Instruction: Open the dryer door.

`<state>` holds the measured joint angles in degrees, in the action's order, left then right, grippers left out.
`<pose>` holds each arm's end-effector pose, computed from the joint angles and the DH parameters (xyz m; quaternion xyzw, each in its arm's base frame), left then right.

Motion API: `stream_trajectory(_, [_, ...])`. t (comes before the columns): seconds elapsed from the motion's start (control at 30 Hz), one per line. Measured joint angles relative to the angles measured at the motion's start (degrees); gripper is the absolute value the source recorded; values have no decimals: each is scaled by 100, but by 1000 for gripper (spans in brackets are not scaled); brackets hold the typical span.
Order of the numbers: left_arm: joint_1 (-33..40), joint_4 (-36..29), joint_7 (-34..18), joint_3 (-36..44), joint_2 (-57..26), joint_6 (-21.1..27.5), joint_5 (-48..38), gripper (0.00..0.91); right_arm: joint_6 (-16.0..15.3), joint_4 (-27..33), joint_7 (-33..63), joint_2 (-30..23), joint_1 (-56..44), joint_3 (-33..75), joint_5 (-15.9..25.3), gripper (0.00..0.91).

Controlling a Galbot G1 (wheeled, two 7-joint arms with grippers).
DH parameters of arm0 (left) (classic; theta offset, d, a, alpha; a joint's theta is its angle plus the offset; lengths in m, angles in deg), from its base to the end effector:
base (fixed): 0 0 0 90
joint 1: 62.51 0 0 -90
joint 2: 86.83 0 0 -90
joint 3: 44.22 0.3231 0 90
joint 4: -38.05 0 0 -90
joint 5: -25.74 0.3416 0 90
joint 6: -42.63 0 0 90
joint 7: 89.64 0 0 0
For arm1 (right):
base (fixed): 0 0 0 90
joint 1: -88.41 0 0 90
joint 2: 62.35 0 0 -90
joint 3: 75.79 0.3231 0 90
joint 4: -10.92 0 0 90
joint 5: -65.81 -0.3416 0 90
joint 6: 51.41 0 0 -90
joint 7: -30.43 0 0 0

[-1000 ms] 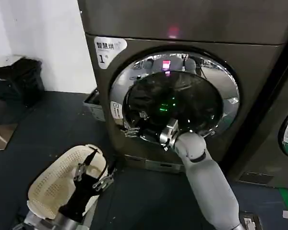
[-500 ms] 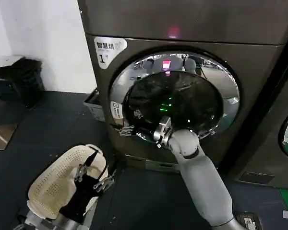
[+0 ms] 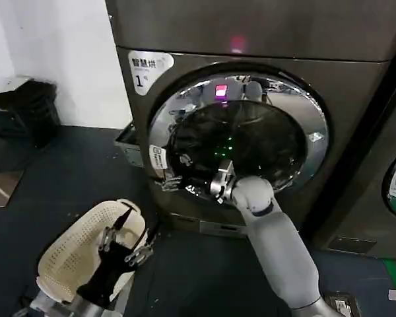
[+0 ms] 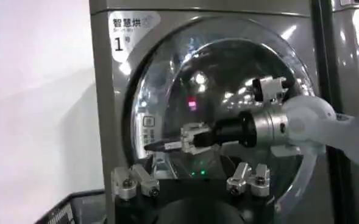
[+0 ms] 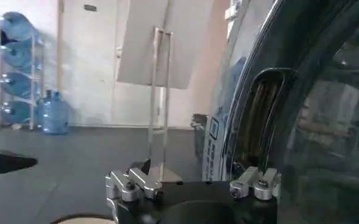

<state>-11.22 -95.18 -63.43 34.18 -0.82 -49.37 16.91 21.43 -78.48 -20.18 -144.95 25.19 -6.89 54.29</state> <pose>0.1368 0.0561 -0.2191 0.1774 0.9819 0.0306 0.0587 0.4376 0.0799 -0.1598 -0.5821 0.8110 -0.0522 0.0277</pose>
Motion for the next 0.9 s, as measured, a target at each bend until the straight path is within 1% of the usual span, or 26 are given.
stream_trajectory(0.1, [66,18,-4,-110,-18,71,-125,907,-10,-43,-217,51,-30,42,-1,907])
stream_trajectory(0.3, [234,121,57,-447,-130,178,-482,907,-19,-160,-458,157,-89,85,-197,907])
stream_trajectory(0.47, [402,190,67,-838,-257,452,-816,907,-1,-186,-849,247,-165,151,-319,907])
stream_trajectory(0.63, [553,218,194,-1219,-391,638,-1012,907,-63,-209,-1148,320,-197,176,-305,907])
stream_trajectory(0.9, [771,351,163,-1696,-698,800,-1245,907,-67,-269,-1705,433,-282,203,-365,907])
